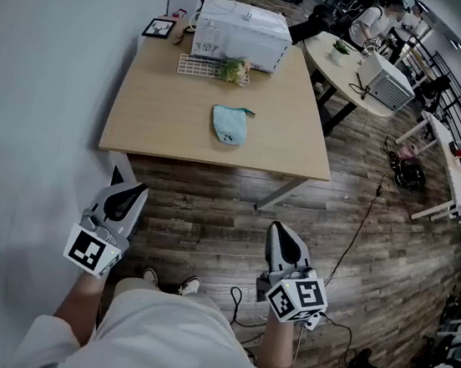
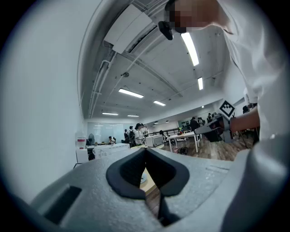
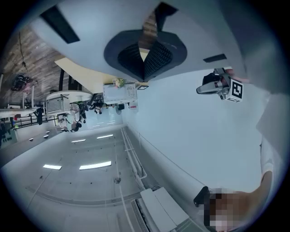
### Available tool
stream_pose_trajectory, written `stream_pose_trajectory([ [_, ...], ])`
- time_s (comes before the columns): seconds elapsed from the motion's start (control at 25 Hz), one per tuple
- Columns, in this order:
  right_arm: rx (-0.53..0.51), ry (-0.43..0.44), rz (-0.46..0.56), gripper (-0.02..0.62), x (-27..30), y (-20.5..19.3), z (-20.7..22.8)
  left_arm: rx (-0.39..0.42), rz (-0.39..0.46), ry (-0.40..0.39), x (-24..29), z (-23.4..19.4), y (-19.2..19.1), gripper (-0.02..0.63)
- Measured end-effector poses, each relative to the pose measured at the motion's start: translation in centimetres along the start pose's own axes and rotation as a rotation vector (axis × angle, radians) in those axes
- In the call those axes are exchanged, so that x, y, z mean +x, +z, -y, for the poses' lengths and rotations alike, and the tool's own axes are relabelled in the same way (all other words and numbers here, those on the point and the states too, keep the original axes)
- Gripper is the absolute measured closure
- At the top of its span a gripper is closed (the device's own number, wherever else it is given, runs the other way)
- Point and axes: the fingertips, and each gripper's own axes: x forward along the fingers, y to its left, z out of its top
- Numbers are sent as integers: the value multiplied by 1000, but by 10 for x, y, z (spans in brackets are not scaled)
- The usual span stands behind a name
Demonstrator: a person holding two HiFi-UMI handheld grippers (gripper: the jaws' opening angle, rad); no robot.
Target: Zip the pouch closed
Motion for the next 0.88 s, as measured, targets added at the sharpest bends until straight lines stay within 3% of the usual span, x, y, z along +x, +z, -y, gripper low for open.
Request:
stream_pose_trajectory([
  [0.16, 35, 6, 10, 597, -2, 2, -1, -12, 13, -11, 3, 8, 5, 594],
  [0.32, 135, 60, 47, 597, 2, 7, -9, -19, 1, -3, -3, 3, 2, 594],
  [0.64, 128, 104, 16, 597, 9, 0, -22, -50, -16, 0, -12, 7, -7, 594],
  [0.88, 289, 198, 96, 598, 3, 9, -24, -93, 39, -7, -11, 5, -1, 592],
])
